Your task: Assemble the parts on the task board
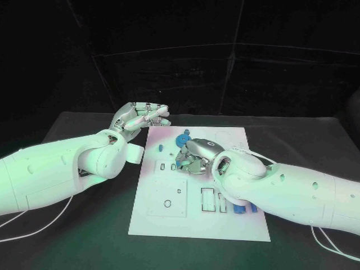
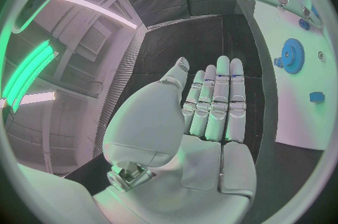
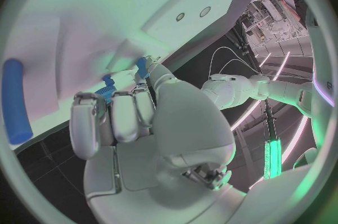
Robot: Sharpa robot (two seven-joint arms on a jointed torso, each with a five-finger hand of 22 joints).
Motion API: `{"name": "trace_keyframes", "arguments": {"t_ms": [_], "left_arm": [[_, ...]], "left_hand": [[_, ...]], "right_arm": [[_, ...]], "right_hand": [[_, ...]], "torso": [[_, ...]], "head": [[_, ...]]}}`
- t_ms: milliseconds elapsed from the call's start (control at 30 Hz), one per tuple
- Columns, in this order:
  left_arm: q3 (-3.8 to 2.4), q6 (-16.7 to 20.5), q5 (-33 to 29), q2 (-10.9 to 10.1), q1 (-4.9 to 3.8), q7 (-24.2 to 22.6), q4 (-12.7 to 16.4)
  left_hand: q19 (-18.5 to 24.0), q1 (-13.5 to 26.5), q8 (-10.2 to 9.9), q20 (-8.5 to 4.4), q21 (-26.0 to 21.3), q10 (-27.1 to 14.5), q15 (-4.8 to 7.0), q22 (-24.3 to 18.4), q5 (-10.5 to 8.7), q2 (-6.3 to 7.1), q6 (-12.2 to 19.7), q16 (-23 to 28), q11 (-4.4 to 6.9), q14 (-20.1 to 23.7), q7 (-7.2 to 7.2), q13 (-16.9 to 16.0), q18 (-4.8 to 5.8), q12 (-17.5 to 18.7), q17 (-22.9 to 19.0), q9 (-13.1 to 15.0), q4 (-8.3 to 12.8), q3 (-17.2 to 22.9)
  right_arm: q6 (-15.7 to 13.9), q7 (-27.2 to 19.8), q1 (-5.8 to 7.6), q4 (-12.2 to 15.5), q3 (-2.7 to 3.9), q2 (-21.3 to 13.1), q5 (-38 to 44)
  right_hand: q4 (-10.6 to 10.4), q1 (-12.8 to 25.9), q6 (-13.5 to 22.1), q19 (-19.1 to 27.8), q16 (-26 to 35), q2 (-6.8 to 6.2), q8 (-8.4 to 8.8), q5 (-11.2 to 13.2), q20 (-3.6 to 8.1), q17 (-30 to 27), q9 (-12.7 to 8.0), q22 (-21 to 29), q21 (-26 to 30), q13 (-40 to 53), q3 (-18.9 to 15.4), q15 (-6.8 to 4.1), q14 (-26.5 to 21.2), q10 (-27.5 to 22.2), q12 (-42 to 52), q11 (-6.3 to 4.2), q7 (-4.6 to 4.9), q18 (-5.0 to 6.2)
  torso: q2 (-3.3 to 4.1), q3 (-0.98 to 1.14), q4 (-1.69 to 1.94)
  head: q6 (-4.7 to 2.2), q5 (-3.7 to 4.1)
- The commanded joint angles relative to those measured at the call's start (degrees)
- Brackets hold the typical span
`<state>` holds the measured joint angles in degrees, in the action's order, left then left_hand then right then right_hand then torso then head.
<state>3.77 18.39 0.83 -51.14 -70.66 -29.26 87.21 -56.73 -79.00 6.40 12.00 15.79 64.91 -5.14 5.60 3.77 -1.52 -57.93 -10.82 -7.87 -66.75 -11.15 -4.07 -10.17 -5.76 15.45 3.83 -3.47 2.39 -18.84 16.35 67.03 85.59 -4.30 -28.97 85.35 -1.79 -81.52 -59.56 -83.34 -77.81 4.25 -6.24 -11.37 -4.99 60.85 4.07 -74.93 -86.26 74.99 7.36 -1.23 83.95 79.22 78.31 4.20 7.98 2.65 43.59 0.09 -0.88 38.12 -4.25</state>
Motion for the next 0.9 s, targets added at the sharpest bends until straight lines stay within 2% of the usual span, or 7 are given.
{"name": "trace_keyframes", "arguments": {"t_ms": [33, 900], "left_arm": [[-0.05, -0.4, -0.2, 0.1, -0.11, -0.4, 0.0], [-0.04, -0.5, -0.2, 0.2, -0.10, -0.2, -0.4]], "left_hand": [[0.1, -0.1, -0.3, -0.10, -0.2, 0.2, -0.14, -0.1, -0.16, -0.49, -0.4, 0.2, -0.06, -0.4, 0.02, 0.1, -0.39, 0.2, 0.1, 0.0, 0.2, 0.0], [0.1, 0.0, -0.3, -0.11, -0.2, 0.2, -0.15, -0.1, -0.17, -0.44, -0.4, 0.3, -0.08, -0.4, -0.02, 0.1, -0.38, 0.3, 0.1, -0.1, 0.3, -0.1]], "right_arm": [[1.4, 1.0, 0.05, 0.2, 0.01, 0.0, 1.2], [2.9, 1.6, -0.28, -0.2, 0.00, 0.1, 2.3]], "right_hand": [[0.0, 0.2, -0.8, -0.5, -0.2, 0.56, -0.38, -0.2, 0.02, 0.0, 0.1, -7.1, -0.4, 1.9, 0.2, -0.34, 1.4, 1.6, 0.0, -1.62, -0.52, -0.79], [-0.1, 1.4, -0.3, -0.4, 0.0, -0.75, 0.08, -0.1, -0.06, -0.3, -0.1, -7.0, -0.3, 1.8, 0.6, -0.22, 1.3, 1.3, -0.3, -1.46, -0.29, -0.76]], "torso": [[-0.01, -0.01, 0.01], [-0.03, -0.04, -0.03]], "head": [[0.15, -0.03], [0.50, -0.31]]}}
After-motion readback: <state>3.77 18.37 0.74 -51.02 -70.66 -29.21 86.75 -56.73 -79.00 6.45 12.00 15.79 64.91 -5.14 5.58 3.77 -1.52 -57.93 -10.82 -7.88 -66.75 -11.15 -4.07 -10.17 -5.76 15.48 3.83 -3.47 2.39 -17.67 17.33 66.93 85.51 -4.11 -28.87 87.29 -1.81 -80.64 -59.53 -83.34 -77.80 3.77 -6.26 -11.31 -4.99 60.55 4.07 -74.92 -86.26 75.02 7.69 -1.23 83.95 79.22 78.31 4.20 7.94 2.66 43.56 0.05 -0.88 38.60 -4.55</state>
